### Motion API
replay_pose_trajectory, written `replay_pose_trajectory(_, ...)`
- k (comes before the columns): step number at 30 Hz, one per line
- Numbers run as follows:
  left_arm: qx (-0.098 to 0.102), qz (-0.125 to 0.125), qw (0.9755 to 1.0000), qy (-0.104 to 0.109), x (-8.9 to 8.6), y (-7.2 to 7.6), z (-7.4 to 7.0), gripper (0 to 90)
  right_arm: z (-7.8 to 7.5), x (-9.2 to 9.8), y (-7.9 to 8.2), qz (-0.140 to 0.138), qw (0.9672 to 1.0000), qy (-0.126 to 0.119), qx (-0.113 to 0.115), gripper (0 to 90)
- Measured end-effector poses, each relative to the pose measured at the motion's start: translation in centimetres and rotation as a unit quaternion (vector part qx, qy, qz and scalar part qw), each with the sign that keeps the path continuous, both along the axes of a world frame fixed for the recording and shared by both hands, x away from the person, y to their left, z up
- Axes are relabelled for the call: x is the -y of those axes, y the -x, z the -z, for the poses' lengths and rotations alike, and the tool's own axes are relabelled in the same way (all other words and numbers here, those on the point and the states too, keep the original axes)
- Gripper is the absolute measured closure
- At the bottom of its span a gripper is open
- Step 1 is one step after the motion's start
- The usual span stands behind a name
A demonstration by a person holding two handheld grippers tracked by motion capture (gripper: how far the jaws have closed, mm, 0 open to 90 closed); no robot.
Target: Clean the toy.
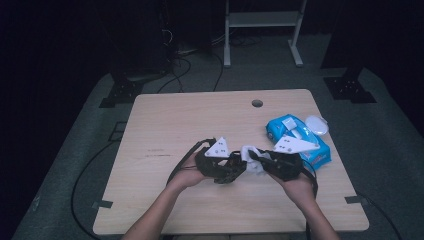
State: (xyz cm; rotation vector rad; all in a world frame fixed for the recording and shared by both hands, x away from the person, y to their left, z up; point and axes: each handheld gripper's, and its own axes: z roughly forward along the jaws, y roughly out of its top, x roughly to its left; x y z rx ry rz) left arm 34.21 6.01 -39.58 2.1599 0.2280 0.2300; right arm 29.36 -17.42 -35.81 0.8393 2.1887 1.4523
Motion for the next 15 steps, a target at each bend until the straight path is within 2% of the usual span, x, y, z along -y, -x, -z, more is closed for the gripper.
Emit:
replay_pose_trajectory(1, 0.0, 0.0, 1.0, 0.0, 0.0, 0.0, 0.0, 58.1, 0.0, 0.0, 0.0, 0.0, 1.0, 0.0, 0.0, 85.1)
replay_pose_trajectory(3, -0.006, 0.0, 0.9999, 0.014, -0.3, 0.1, 0.3, 58.1, -0.1, -1.3, -0.1, -0.012, 0.9999, 0.009, 0.002, 85.1)
replay_pose_trajectory(4, -0.005, 0.0, 0.9999, 0.016, -0.4, 0.2, 0.4, 58.1, 0.1, -2.2, -0.4, -0.02, 0.9996, 0.019, 0.003, 85.1)
replay_pose_trajectory(6, 0.001, -0.003, 0.9998, 0.017, -0.8, 0.4, 0.4, 58.1, 0.3, -2.7, -0.5, -0.023, 0.9995, 0.023, 0.003, 85.1)
replay_pose_trajectory(11, -0.003, -0.005, 0.9996, 0.027, -1.4, 0.5, 0.6, 58.2, 0.6, -2.4, -0.5, -0.02, 0.9997, 0.014, -0.002, 85.1)
replay_pose_trajectory(15, -0.005, -0.004, 0.9994, 0.033, -1.6, 0.7, 0.7, 58.2, 0.9, -1.7, -0.4, -0.011, 0.9998, 0.018, -0.003, 85.1)
